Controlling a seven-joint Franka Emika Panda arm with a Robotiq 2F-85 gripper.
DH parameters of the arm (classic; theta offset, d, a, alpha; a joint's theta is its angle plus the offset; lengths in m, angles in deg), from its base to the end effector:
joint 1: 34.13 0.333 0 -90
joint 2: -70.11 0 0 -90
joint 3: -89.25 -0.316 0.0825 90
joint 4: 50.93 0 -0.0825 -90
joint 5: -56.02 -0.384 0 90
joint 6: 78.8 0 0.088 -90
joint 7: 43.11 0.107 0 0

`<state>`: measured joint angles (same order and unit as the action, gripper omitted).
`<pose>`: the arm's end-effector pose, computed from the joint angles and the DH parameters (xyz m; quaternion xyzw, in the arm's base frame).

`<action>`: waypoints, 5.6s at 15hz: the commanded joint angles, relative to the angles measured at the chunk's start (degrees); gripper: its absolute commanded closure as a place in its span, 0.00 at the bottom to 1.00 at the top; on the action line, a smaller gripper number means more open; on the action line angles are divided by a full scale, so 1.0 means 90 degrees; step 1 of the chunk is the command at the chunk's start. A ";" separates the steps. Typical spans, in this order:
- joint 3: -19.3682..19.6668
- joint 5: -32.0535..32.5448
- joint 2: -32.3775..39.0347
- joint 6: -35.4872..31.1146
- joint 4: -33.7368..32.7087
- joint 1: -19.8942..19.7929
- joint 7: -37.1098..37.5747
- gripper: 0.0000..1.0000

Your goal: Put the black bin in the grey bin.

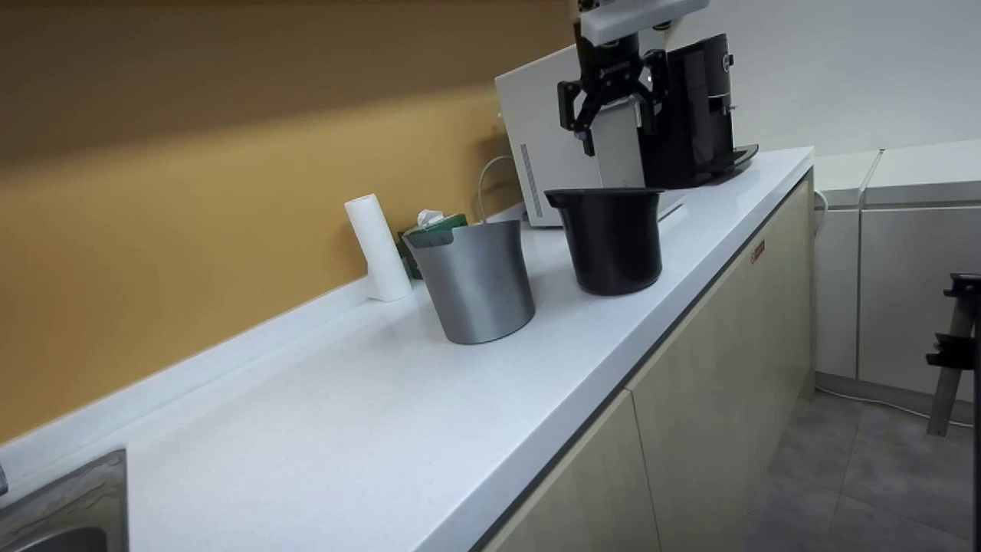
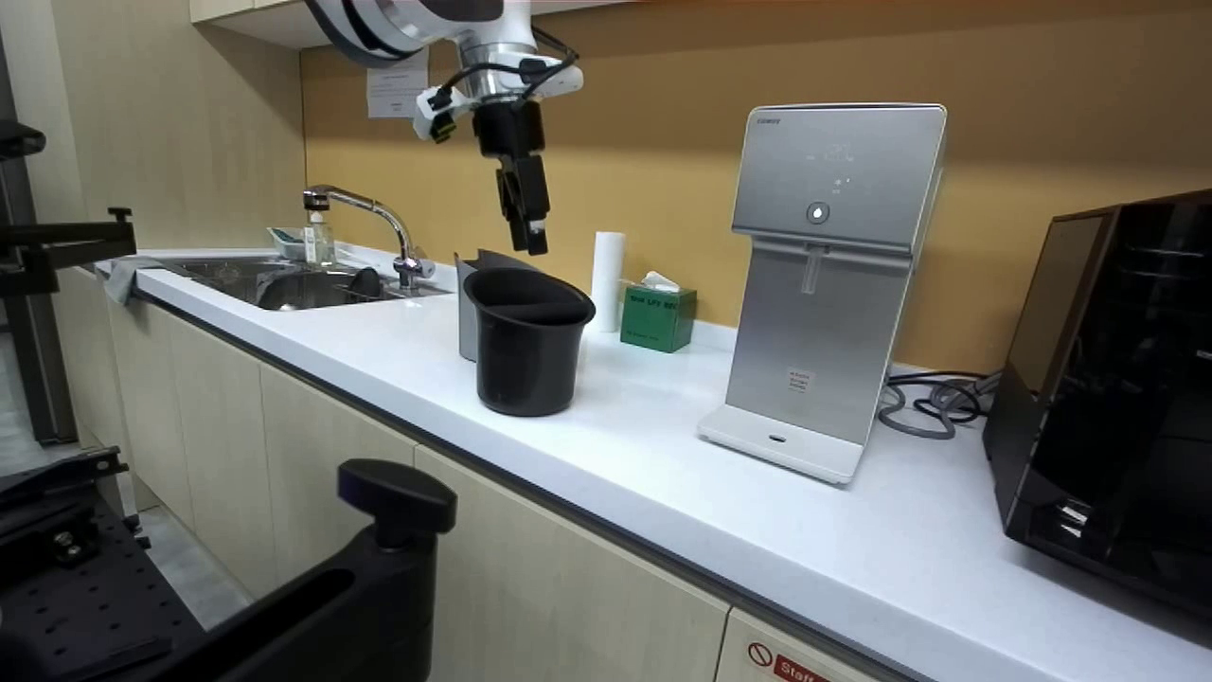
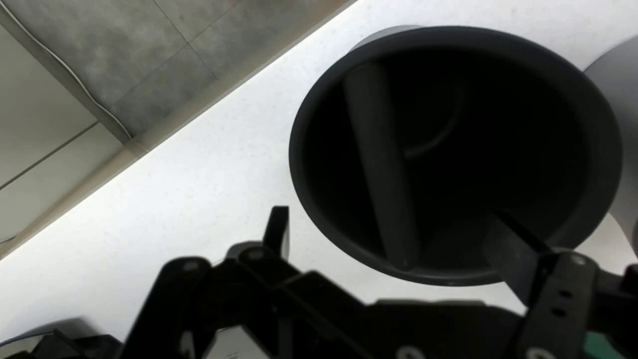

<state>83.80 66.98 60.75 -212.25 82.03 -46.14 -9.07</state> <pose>0.4972 -0.0597 0.4240 0.9503 -0.2880 0.1017 0.0600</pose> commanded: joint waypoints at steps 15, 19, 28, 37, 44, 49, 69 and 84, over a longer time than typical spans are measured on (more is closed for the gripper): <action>0.0885 -0.1688 0.1380 0.0304 -0.0791 0.0663 -0.2054 0.00; 0.0909 -0.1709 0.1484 0.0306 -0.0775 0.0688 -0.2172 0.00; 0.0949 -0.1743 0.1900 -0.0498 -0.0693 0.0732 -0.2181 0.00; 0.0996 -0.1837 0.1910 -0.1124 -0.0592 0.0735 -0.2179 0.69; 0.1051 -0.1619 0.1726 -0.1030 -0.0570 0.0785 -0.1997 1.00; 0.1134 -0.0879 0.1280 -0.0667 -0.0682 0.0899 -0.1547 0.98; 0.0292 -0.0543 0.1176 0.2005 -0.2977 0.1600 -0.2690 0.90; 0.0224 -0.1401 0.2166 0.2486 -0.4066 0.1483 -0.7053 0.98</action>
<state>86.45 55.14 77.22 -193.83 52.01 -32.38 -67.00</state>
